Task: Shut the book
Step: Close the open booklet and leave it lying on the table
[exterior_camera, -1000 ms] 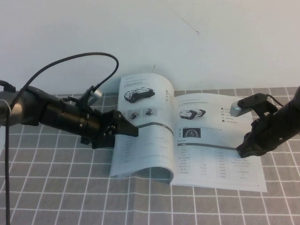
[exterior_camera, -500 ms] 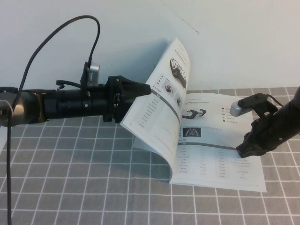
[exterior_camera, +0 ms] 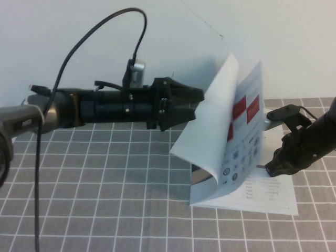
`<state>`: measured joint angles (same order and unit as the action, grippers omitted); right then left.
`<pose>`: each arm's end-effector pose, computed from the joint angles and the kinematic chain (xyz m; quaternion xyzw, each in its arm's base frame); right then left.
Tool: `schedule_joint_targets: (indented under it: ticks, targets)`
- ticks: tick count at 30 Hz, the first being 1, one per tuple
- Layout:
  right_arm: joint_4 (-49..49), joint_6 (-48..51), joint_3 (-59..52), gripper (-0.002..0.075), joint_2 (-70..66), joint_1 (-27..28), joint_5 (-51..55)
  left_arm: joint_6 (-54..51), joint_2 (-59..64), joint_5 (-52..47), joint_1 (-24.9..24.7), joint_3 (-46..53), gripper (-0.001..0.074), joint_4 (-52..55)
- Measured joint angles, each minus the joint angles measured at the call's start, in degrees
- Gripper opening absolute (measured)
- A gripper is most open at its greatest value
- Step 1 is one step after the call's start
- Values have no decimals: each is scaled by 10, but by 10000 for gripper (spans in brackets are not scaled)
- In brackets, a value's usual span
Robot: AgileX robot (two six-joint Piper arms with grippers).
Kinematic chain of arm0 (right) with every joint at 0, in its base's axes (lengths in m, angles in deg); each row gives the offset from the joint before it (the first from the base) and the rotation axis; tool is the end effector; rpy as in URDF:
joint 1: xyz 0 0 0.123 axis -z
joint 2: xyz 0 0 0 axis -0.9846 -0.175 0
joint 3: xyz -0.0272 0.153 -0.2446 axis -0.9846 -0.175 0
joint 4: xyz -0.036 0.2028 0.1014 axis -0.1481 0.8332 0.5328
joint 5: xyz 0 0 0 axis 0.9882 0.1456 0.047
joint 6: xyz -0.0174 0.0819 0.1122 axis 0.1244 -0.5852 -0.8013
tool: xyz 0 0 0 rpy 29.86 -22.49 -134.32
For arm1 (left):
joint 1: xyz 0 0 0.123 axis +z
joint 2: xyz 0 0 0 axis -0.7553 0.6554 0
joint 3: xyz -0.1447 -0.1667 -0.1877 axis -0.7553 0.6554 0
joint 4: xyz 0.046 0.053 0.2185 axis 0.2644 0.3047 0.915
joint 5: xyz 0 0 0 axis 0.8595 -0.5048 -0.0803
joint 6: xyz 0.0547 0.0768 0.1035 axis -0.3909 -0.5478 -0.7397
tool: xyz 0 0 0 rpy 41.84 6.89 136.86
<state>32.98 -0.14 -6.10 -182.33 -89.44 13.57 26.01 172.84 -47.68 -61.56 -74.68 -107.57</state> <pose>0.3844 0.1046 0.1032 -0.2741 0.9381 0.1253 0.1708 0.4181 -0.2235 0.2182 0.0292 0.7508 -0.6431 0.1478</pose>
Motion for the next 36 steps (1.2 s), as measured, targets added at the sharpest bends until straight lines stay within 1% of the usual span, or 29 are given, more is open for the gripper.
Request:
schedule_joint_targets:
  ticks: [5, 9, 15, 18, 21, 24, 33, 34, 36]
  targets:
    - [1, -2, 4, -3, 0, 0, 17, -16, 0, -4, -18, -45, 573, 0]
    - [-1, -3, 20, -3, 1, 0, 75, -21, 0, -7, -20, -62, 573, 0]
    - [-12, -4, 64, -3, 48, 0, 144, -18, 0, -7, -20, -64, 573, 0]
    - [-36, -6, 92, -3, 79, 0, 168, -3, 0, -7, -20, -64, 575, 0]
    - [-76, -26, 118, -3, 102, 0, 181, 1, 0, -7, -20, -71, 596, 0]
    - [-88, -39, 142, -3, 115, 0, 196, 10, 0, -8, -20, -87, 610, 0]
    - [-49, -47, 199, -3, 125, 0, 233, 55, 0, -9, -20, -140, 614, 2]
    - [-46, -47, 205, -3, 125, 0, 236, 55, 0, -9, -20, -145, 610, 3]
    - [-35, -49, 217, -3, 126, 0, 240, 55, 0, -12, -20, -158, 580, 3]
